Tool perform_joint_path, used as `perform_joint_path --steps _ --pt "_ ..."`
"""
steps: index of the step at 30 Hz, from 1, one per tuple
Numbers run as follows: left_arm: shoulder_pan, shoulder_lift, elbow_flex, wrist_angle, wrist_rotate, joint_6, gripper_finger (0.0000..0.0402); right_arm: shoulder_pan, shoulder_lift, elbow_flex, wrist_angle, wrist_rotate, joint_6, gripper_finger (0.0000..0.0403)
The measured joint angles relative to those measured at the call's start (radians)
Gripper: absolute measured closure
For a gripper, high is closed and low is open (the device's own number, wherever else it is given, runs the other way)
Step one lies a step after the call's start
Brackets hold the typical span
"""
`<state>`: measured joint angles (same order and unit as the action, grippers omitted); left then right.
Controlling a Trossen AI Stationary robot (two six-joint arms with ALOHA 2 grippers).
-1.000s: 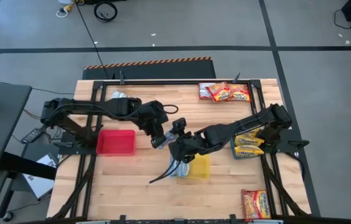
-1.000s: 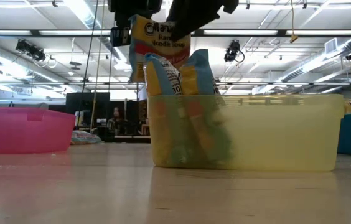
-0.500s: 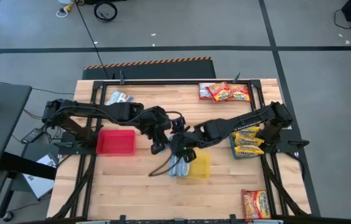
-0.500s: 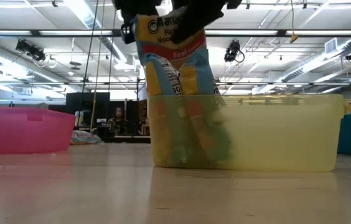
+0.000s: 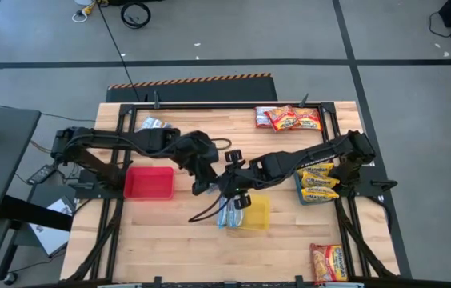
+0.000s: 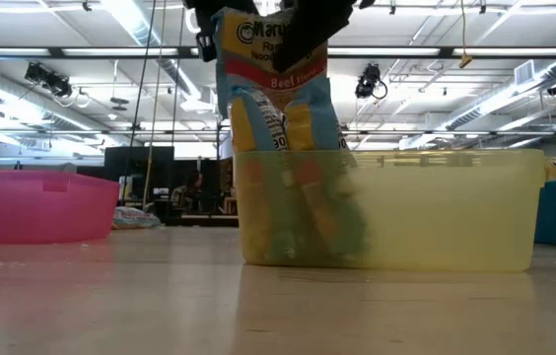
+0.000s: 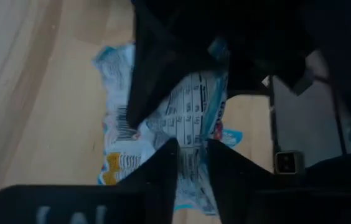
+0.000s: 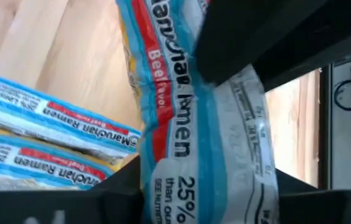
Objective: Sort Maruchan noodles
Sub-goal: Put the light blue noodle pack into the yellow bin
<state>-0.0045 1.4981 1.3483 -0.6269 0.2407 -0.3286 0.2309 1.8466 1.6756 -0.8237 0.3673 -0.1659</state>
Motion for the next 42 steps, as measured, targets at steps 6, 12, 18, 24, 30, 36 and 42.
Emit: perform_joint_path --steps 6,12,18,24,30,36,42 --pt "0.076 -0.16 0.0 -0.141 -0.012 0.04 0.0244 0.059 -0.001 0.074 -0.097 -0.004 0.294 0.0262" --pt "0.102 -0.345 0.002 -0.27 -0.292 0.004 0.0231 0.158 -0.004 0.14 -0.321 0.033 1.109 0.0258" --pt "0.035 -0.392 0.001 -0.365 -0.36 0.002 0.023 0.269 0.0 -0.002 -0.321 0.07 1.765 0.0258" --pt "-0.048 -0.359 -0.034 -0.37 -0.372 0.002 0.023 0.338 0.0 -0.154 -0.312 0.112 2.206 0.0261" --pt "-0.166 -0.334 -0.196 -0.293 -0.359 -0.047 0.023 0.357 0.0 -0.244 -0.235 0.201 2.395 0.0262" --pt "-0.257 -0.247 -0.355 -0.049 -0.327 -0.142 0.023 0.336 0.0 -0.312 -0.084 0.248 2.392 0.0262" --pt "-0.312 -0.074 -0.393 0.085 -0.33 -0.159 0.023 0.308 0.001 -0.336 -0.1 0.243 2.326 0.0262"
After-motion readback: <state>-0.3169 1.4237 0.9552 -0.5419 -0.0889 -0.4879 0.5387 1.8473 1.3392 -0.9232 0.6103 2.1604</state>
